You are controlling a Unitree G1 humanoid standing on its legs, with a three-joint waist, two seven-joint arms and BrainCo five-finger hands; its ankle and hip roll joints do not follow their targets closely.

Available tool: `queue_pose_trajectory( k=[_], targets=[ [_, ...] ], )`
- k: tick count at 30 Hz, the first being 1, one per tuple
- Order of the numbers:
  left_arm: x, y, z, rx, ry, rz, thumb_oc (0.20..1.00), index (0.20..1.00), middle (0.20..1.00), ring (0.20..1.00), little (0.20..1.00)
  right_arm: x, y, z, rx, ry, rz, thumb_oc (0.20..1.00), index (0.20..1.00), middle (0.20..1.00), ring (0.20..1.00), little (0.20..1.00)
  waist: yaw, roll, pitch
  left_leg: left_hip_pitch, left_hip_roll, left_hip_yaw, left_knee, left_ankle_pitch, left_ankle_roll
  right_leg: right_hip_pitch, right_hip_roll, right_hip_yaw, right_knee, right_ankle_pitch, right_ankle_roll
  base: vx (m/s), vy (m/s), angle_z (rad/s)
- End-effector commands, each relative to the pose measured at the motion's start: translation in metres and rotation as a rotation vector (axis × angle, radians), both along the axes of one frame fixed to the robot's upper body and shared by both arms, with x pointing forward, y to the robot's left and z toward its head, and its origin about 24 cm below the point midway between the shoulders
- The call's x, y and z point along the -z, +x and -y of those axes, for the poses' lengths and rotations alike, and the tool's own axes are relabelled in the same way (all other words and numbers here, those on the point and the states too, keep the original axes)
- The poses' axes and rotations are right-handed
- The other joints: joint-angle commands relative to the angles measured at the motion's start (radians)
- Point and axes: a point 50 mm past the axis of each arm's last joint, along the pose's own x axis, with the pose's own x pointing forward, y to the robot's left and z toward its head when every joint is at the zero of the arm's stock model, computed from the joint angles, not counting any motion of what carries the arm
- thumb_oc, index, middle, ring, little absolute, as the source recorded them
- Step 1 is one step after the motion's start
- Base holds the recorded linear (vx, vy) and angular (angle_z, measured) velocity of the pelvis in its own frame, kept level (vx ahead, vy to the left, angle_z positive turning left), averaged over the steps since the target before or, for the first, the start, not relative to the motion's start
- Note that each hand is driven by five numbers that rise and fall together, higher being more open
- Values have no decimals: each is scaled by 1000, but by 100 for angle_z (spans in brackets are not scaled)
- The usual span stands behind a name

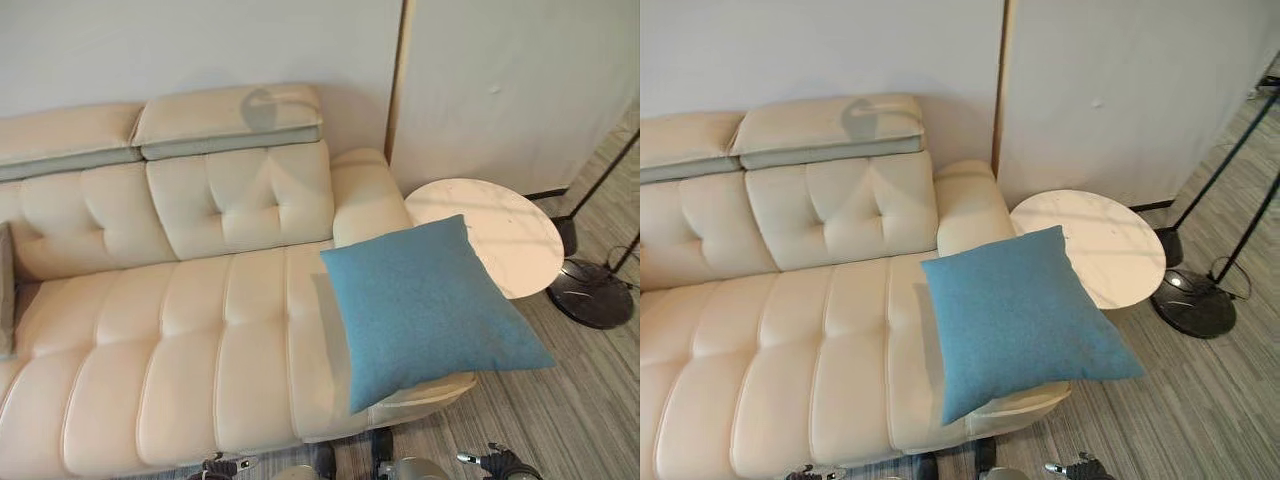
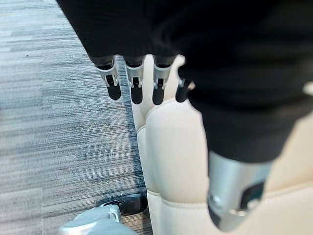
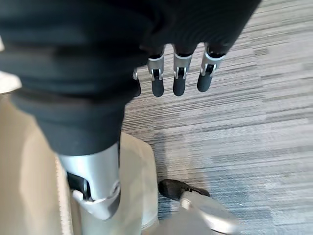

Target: Pick up all the scattered cushions and arrange them neatly on the sofa.

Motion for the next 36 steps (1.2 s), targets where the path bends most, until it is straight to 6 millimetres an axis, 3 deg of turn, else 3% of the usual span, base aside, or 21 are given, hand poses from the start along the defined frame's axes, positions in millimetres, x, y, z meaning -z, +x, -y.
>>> queue_pose_trajectory(
  k=[1,4,5,10,14,18,21,23,26,28,30,31,32,33,36],
  targets=[
    [-7,13,-14,13,49,31,1000,1000,1000,1000,1000,-5,15,2,-17,-14,43,1000,1000,1000,1000,1000,2,-4,-9,-28,-4,-22,0,17,-39,49,-28,44,-5,-22,61,-6,-36,2],
    [-9,19,-19,10,61,47,1000,1000,1000,1000,1000,-3,14,-1,6,-2,40,1000,1000,1000,1000,1000,11,-7,-20,-25,8,-27,0,7,-35,29,-89,62,-63,63,81,18,-56,2],
    [-10,18,-21,7,67,44,1000,1000,1000,1000,1000,-4,17,-3,2,3,50,1000,1000,1000,1000,1000,20,-13,-26,-15,18,-18,0,0,-37,29,-123,39,-101,106,96,40,-86,13],
    [-9,13,-23,8,69,26,1000,1000,1000,1000,1000,-4,21,-7,-31,12,63,1000,1000,1000,1000,1000,20,-33,-32,4,25,-9,0,-7,-49,34,-130,27,-158,144,120,39,-146,2],
    [-7,15,-18,24,48,19,1000,1000,1000,1000,1000,-5,24,-8,-72,4,60,1000,1000,1000,1000,1000,13,-40,-41,4,45,-19,0,0,-76,62,-106,18,-174,86,110,57,-287,7],
    [-4,14,-10,23,24,15,1000,1000,1000,1000,1000,-5,22,-5,-86,-17,47,1000,1000,1000,1000,1000,-2,-28,-44,1,86,-45,0,24,-104,83,-65,9,-172,31,69,48,-353,10],
    [0,11,0,-18,-11,2,1000,1000,1000,1000,1000,-4,10,4,-30,-47,8,1000,1000,1000,1000,1000,-17,-17,-38,-2,118,-66,0,67,-125,107,-27,-4,-169,-16,35,39,-467,16],
    [0,13,4,-45,-27,10,1000,1000,1000,1000,1000,-5,4,13,18,-77,1,1000,1000,1000,1000,1000,-30,-21,-34,-12,110,-23,17,74,-122,113,-34,-23,-164,-23,32,21,-267,22],
    [1,15,7,-116,-60,35,1000,1000,1000,1000,1000,-7,-5,25,141,-100,11,1000,1000,1000,1000,1000,-40,-17,-41,-16,78,-15,11,61,-110,118,-29,-35,-161,-26,34,12,-81,23],
    [0,17,8,-159,-81,52,1000,1000,1000,1000,1000,-11,-7,33,237,-104,49,1000,1000,1000,1000,1000,-50,-14,-49,-14,84,-2,0,63,-113,113,-23,-36,-158,-27,34,30,-14,21],
    [0,16,6,-187,-78,61,1000,1000,1000,1000,1000,-17,-2,42,303,-121,103,1000,1000,1000,1000,1000,-56,-14,-57,-15,84,-7,0,56,-112,113,-20,-30,-161,-27,34,48,11,19],
    [-2,20,3,-236,-89,90,1000,1000,1000,1000,1000,-31,9,58,351,-163,205,1000,1000,1000,1000,1000,-66,-15,-70,-10,90,3,0,49,-118,125,-19,-35,-173,-26,36,50,17,0],
    [-2,20,3,-235,-89,90,1000,1000,1000,1000,1000,-31,8,58,352,-163,204,1000,1000,1000,1000,1000,-66,-15,-70,-9,90,3,0,49,-118,126,-19,-35,-173,-26,36,101,65,-3],
    [-9,30,-6,-278,-78,153,1000,1000,1000,1000,1000,-59,30,79,317,-229,351,1000,1000,1000,1000,1000,-70,-17,-77,5,93,17,0,39,-118,133,-21,-29,-174,-32,42,70,67,-9],
    [-26,58,-22,-331,-58,297,1000,1000,1000,1000,1000,-106,66,98,193,-332,531,1000,1000,1000,1000,1000,-70,-23,-75,21,93,33,0,23,-114,135,-24,-10,-174,-27,49,38,87,-24]
  ],
)
